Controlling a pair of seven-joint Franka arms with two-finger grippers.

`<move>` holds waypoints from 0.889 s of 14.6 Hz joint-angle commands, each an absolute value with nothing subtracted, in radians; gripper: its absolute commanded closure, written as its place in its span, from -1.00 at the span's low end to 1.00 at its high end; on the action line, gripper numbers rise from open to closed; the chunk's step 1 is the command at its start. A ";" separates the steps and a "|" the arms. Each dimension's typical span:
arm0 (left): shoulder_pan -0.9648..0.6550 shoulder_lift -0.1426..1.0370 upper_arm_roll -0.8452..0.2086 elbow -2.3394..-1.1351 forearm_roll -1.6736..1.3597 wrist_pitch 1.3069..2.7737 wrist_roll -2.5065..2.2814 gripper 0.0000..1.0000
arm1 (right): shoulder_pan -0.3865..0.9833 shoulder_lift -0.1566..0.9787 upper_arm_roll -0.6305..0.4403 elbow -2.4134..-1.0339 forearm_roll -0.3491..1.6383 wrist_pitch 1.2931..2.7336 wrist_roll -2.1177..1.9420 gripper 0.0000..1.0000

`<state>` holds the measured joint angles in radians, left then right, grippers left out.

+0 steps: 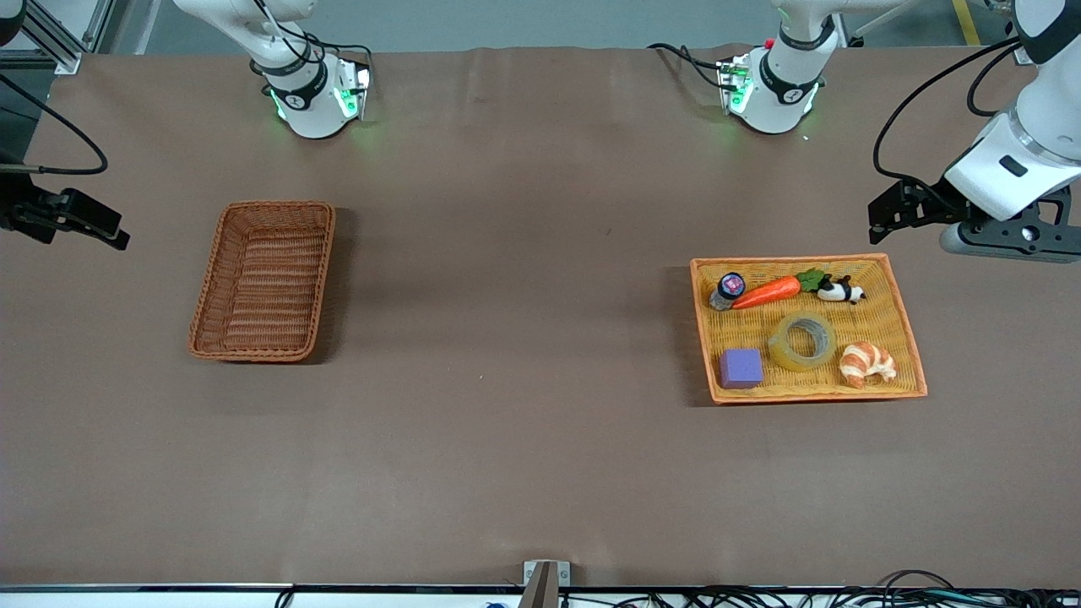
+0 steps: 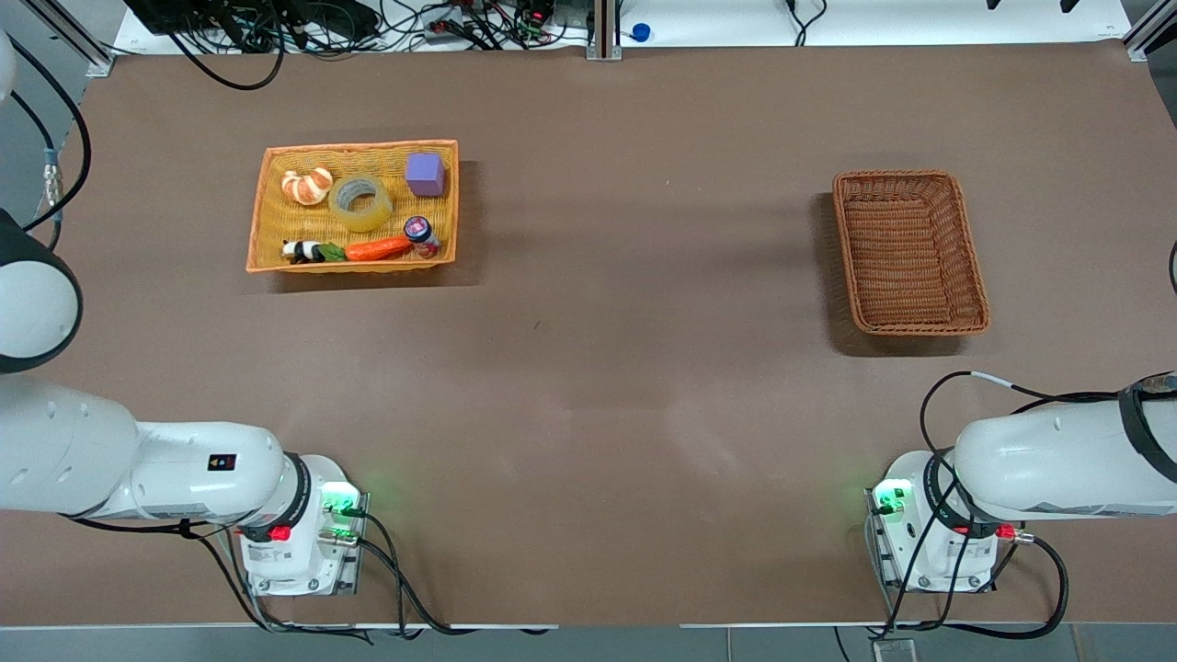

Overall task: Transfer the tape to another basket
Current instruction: 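Reach the left gripper down toward the yellow tape roll in the tray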

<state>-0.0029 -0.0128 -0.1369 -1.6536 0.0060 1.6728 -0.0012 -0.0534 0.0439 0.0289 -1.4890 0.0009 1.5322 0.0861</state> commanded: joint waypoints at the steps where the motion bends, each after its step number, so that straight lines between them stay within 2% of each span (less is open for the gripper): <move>1: -0.008 -0.014 -0.130 -1.648 0.008 1.674 -0.009 -0.99 | -0.044 0.040 0.018 -1.493 0.014 1.529 0.075 -1.00; 7: -0.009 0.015 -0.121 -1.644 0.023 1.675 -0.008 -0.99 | -0.044 0.040 0.018 -1.493 0.014 1.529 0.075 -1.00; 10: -0.009 0.078 -0.077 -1.658 0.032 1.686 0.001 -0.85 | -0.044 0.040 0.018 -1.493 0.012 1.529 0.075 -1.00; 11: -0.009 0.095 -0.055 -1.670 0.032 1.722 0.005 -0.85 | -0.044 0.041 0.018 -1.493 0.014 1.529 0.075 -1.00; 13: -0.006 0.121 -0.048 -1.732 0.032 1.822 0.006 -0.99 | -0.044 0.041 0.018 -1.493 0.014 1.529 0.075 -1.00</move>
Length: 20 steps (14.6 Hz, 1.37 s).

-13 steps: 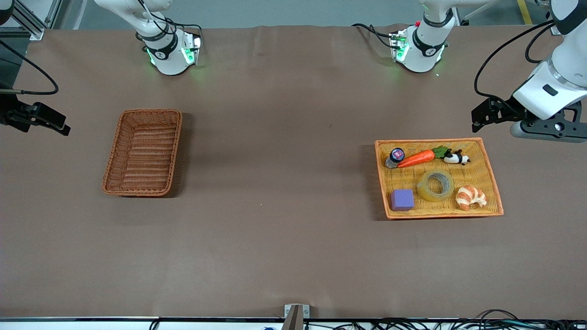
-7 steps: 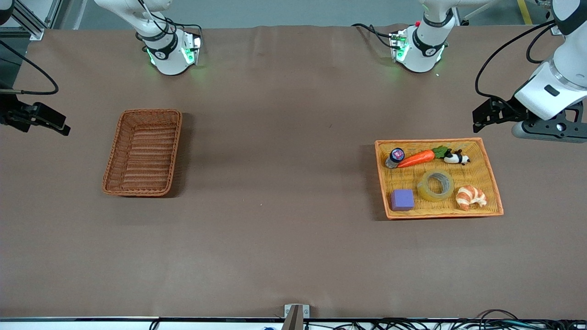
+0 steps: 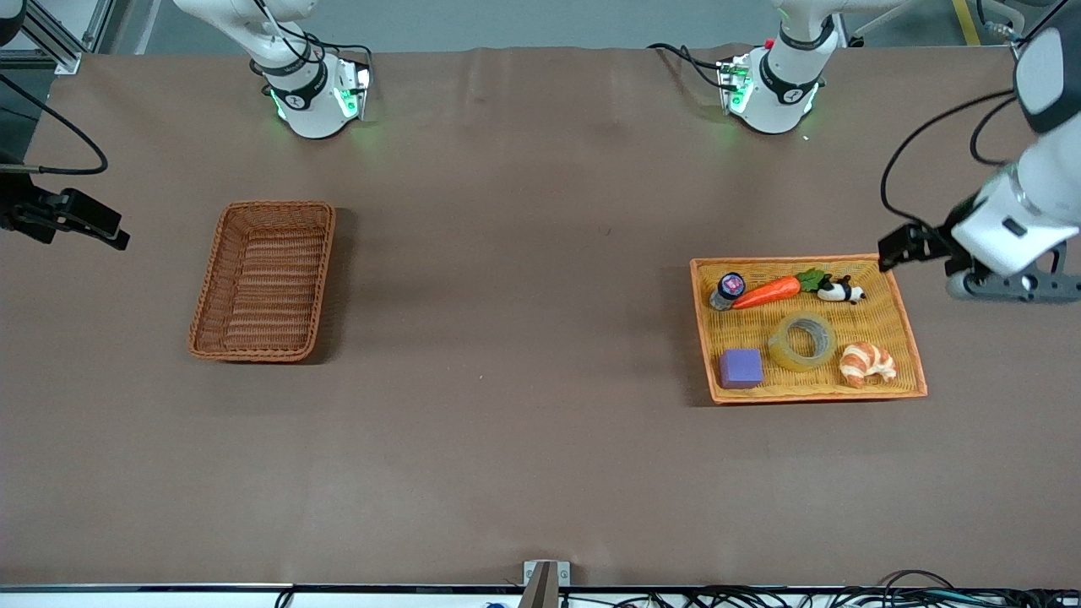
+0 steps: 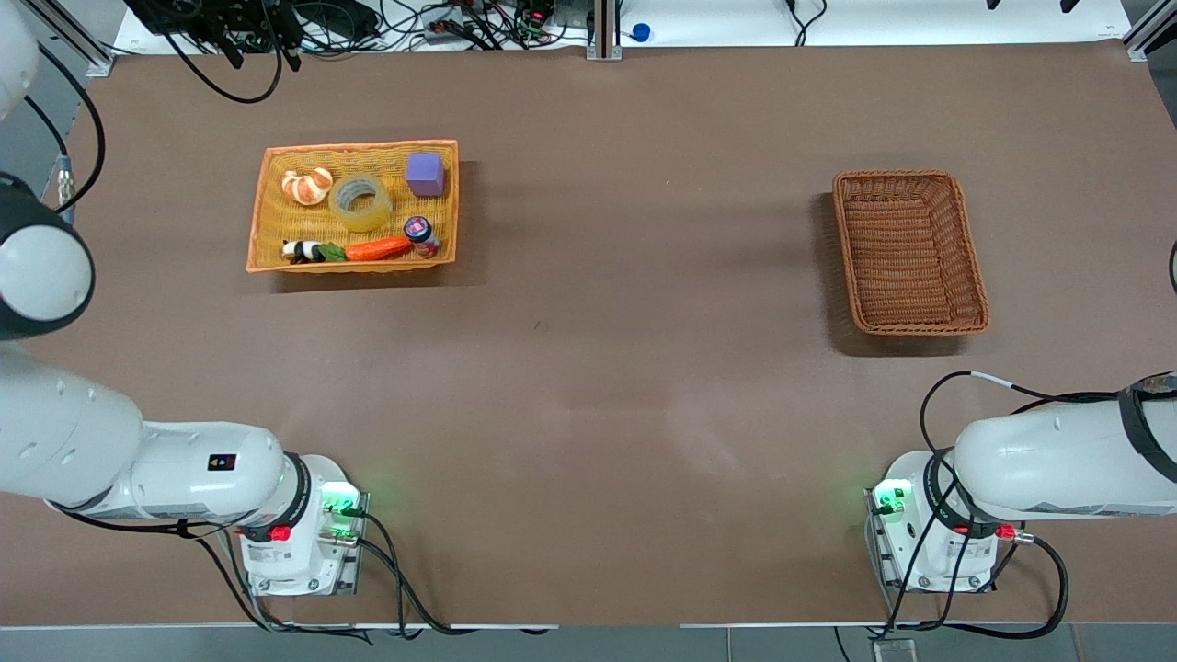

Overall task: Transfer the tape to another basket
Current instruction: 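Reach the left gripper down toward the yellow tape roll in the tray, then grasp the yellow tape roll with the left gripper and lift it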

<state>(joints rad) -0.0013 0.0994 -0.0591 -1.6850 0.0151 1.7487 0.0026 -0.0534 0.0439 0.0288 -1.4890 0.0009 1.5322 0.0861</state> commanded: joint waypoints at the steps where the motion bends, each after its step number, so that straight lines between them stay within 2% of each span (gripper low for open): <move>1: -0.003 0.135 -0.035 -1.767 0.032 1.865 0.008 -1.00 | -0.044 0.040 0.018 -1.493 0.012 1.529 0.075 -1.00; 4: -0.005 0.184 -0.008 -1.877 0.032 2.044 0.008 -1.00 | -0.044 0.041 0.018 -1.493 0.014 1.529 0.075 -1.00; 7: -0.003 0.284 -0.006 -1.908 0.029 2.114 -0.005 -1.00 | -0.044 0.041 0.018 -1.493 0.014 1.529 0.075 -1.00; 12: -0.002 0.377 -0.008 -1.940 0.014 2.227 -0.017 -0.97 | -0.046 0.038 0.018 -1.497 0.014 1.529 0.075 -1.00; 15: -0.002 0.425 -0.006 -1.947 0.012 2.232 -0.032 -0.78 | -0.048 0.038 0.018 -1.497 0.014 1.526 0.077 -1.00; 16: -0.003 0.449 -0.006 -1.947 0.012 2.235 -0.040 -0.65 | -0.048 0.038 0.018 -1.496 0.014 1.529 0.077 -1.00; 20: 0.000 0.497 -0.005 -1.947 0.014 2.276 -0.049 -0.49 | -0.048 0.038 0.018 -1.496 0.015 1.529 0.077 -1.00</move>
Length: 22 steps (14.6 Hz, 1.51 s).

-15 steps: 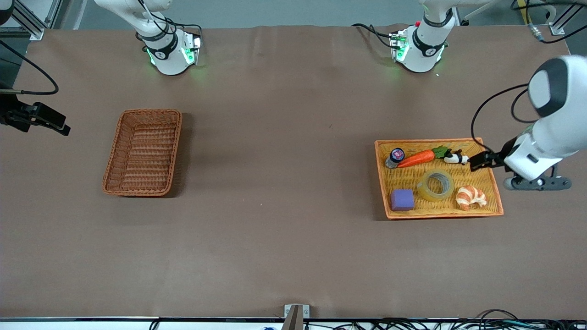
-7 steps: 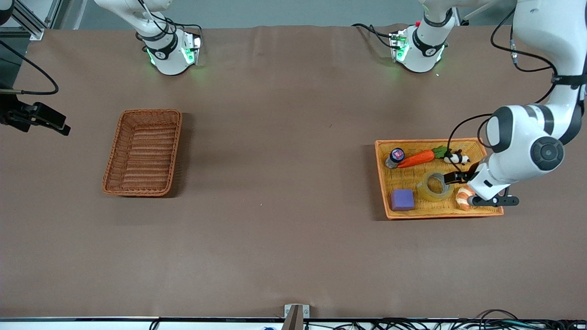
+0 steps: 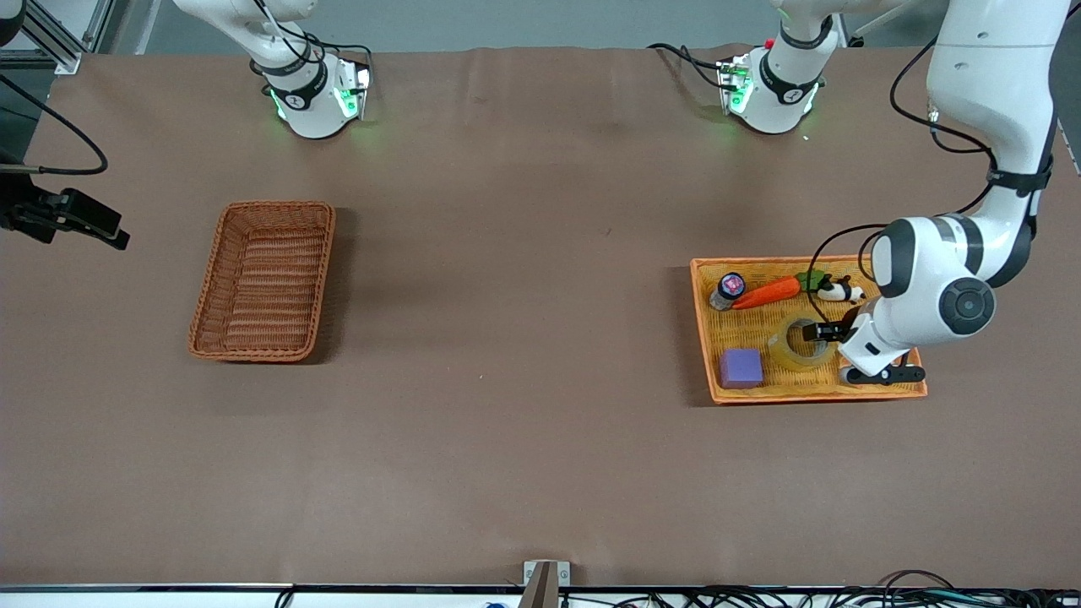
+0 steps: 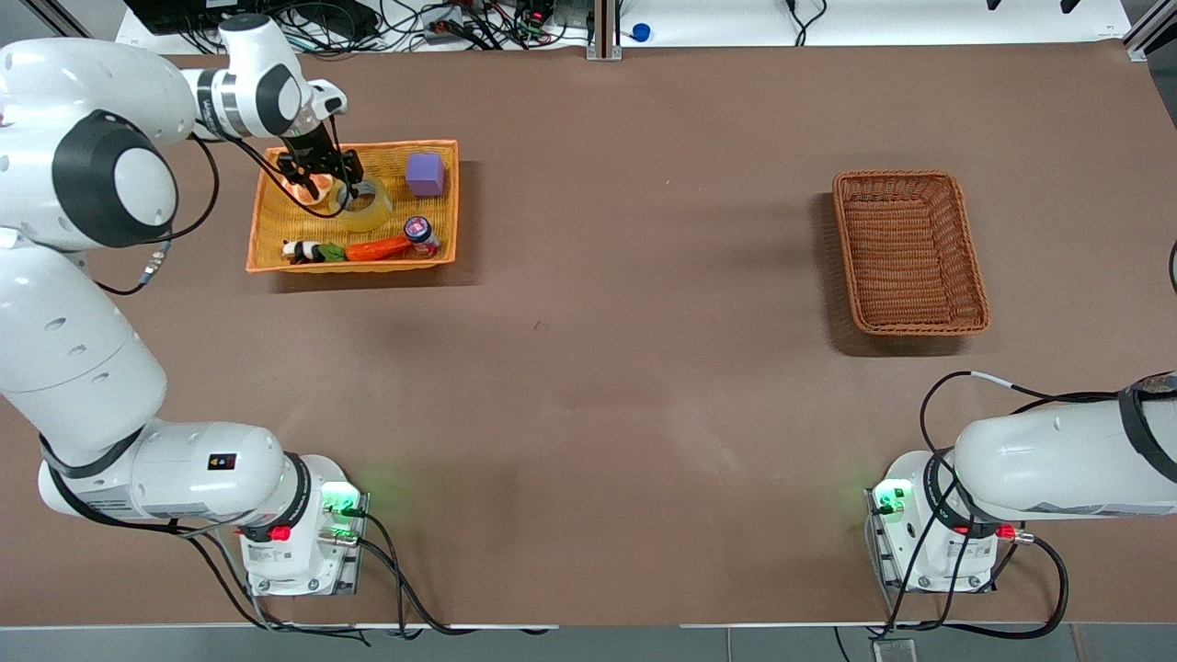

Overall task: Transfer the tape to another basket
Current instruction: 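Grasp the yellow tape roll with the left gripper and lift it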

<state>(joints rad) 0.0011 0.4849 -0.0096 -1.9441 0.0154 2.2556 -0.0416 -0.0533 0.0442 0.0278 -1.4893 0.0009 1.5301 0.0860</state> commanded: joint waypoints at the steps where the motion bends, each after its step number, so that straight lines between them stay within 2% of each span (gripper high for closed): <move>1: 0.000 0.506 -0.005 -1.947 0.015 2.279 -0.049 -0.34 | -0.048 0.038 0.018 -1.496 0.015 1.529 0.077 -1.00; 5: 0.011 0.511 -0.005 -1.953 0.017 2.321 -0.049 0.65 | -0.048 0.038 0.018 -1.496 0.015 1.531 0.077 -1.00; 6: 0.011 0.503 -0.005 -1.951 0.018 2.321 -0.049 0.87 | -0.048 0.038 0.018 -1.496 0.015 1.531 0.077 -1.00; 7: 0.011 0.493 -0.005 -1.948 0.018 2.316 -0.051 0.97 | -0.049 0.038 0.018 -1.496 0.015 1.531 0.077 -1.00; 11: -0.001 0.361 -0.029 -1.910 0.023 2.208 -0.089 0.97 | -0.046 0.038 0.018 -1.497 0.017 1.525 0.077 -1.00; 13: -0.003 0.347 -0.122 -1.824 0.031 2.079 -0.167 0.97 | -0.048 0.038 0.018 -1.497 0.018 1.525 0.077 -1.00; 15: -0.012 0.362 -0.210 -1.731 0.057 1.984 -0.225 0.93 | -0.049 0.037 0.018 -1.496 0.020 1.528 0.077 -1.00; 17: -0.014 0.377 -0.305 -1.700 0.072 1.979 -0.297 0.93 | -0.049 0.038 0.018 -1.503 0.018 1.528 0.075 -1.00; 19: -0.035 0.432 -0.398 -1.651 0.078 1.980 -0.412 0.94 | -0.051 0.038 0.018 -1.509 0.018 1.540 0.075 -1.00; 22: -0.139 0.576 -0.463 -1.569 0.147 1.983 -0.620 0.94 | -0.049 0.038 0.017 -1.513 0.018 1.549 0.075 -1.00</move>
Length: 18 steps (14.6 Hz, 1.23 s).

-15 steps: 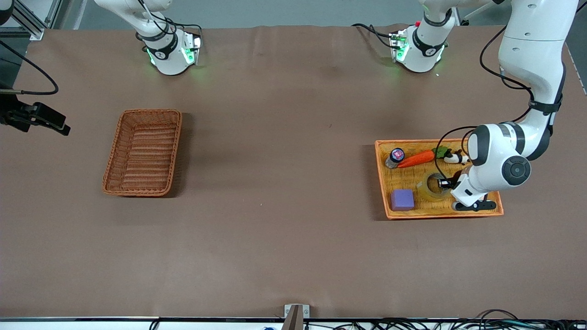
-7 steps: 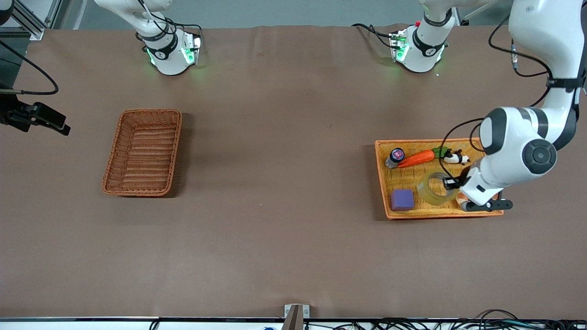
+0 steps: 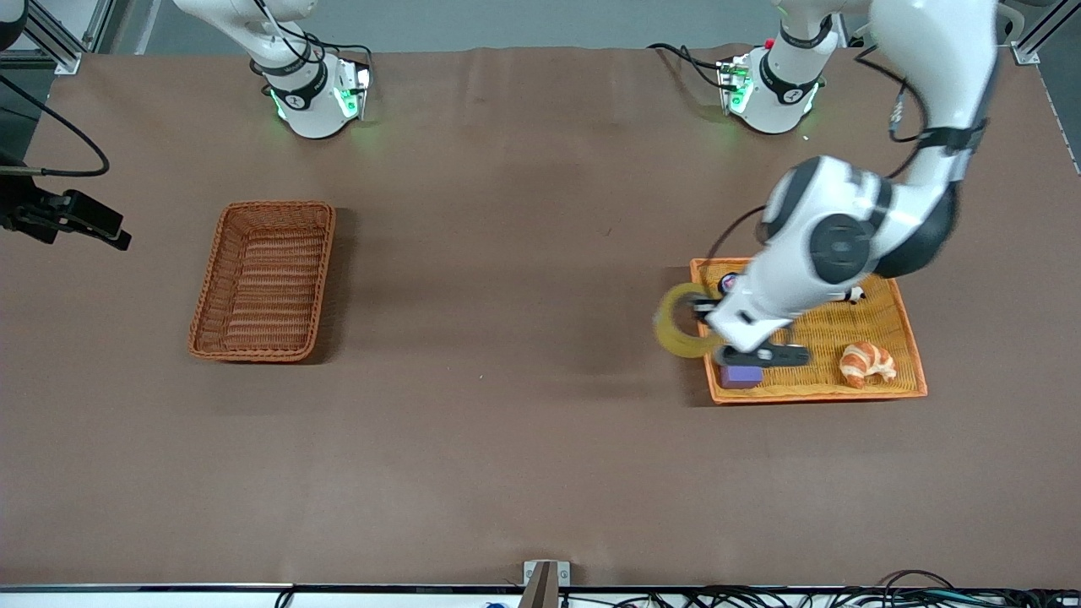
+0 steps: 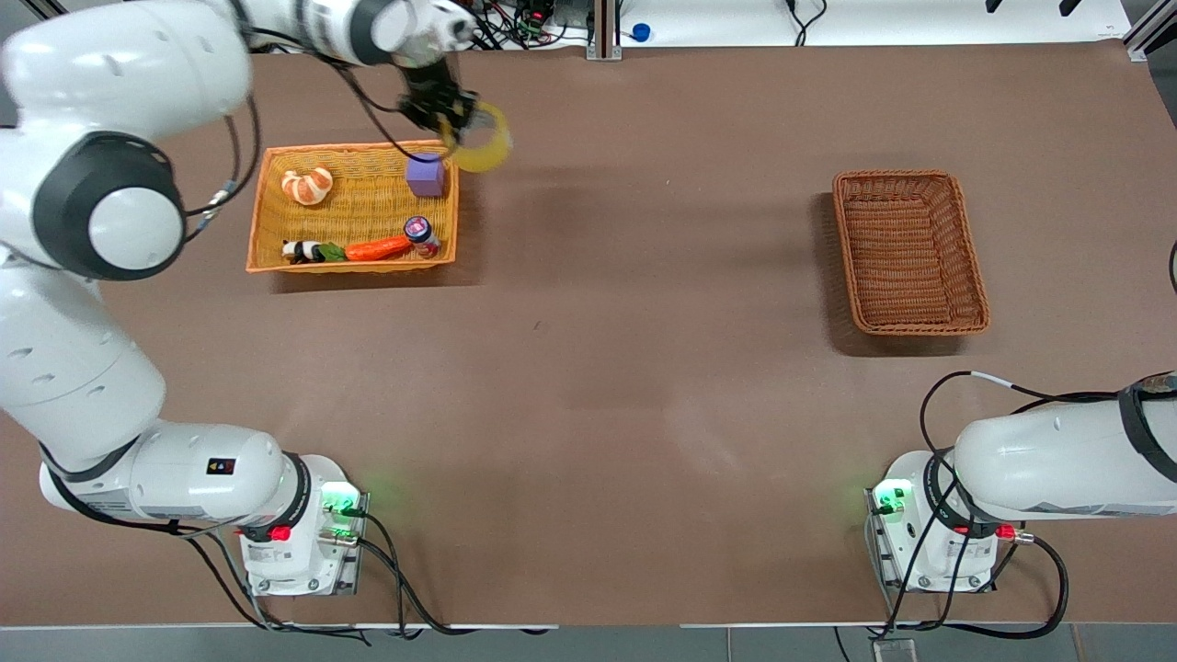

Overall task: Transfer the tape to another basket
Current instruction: 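Carry the tape roll with the left gripper and set it mid-table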

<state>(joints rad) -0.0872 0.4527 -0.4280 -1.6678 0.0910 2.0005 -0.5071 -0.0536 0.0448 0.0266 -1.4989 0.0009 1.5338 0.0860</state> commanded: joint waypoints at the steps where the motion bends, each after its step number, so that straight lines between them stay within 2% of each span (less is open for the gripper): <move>1: -0.164 0.613 -0.492 -1.542 0.176 1.988 -0.708 0.94 | -0.049 0.038 0.018 -1.514 0.020 1.549 0.075 -1.00; 4: -0.305 0.733 -0.502 -1.403 0.212 1.991 -0.860 0.93 | -0.049 0.038 0.018 -1.519 0.018 1.549 0.075 -1.00; 7: -0.458 0.801 -0.412 -1.332 0.212 2.034 -0.975 0.91 | -0.051 0.037 0.018 -1.519 0.018 1.551 0.075 -1.00; 10: -0.590 0.859 -0.312 -1.316 0.210 2.244 -1.012 0.73 | -0.048 0.037 0.018 -1.519 0.018 1.549 0.075 -1.00; 16: -0.741 0.966 -0.197 -1.201 0.204 2.279 -1.235 0.50 | -0.048 0.037 0.018 -1.519 0.018 1.551 0.075 -1.00; 18: -0.736 0.956 -0.192 -1.203 0.204 2.279 -1.235 0.05 | -0.048 0.038 0.018 -1.520 0.018 1.552 0.075 -1.00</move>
<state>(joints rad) -0.7351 0.9491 -0.2070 -1.2494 0.1957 2.2841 -1.2207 -0.0533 0.0450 0.0264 -1.5056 0.0009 1.5409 0.0860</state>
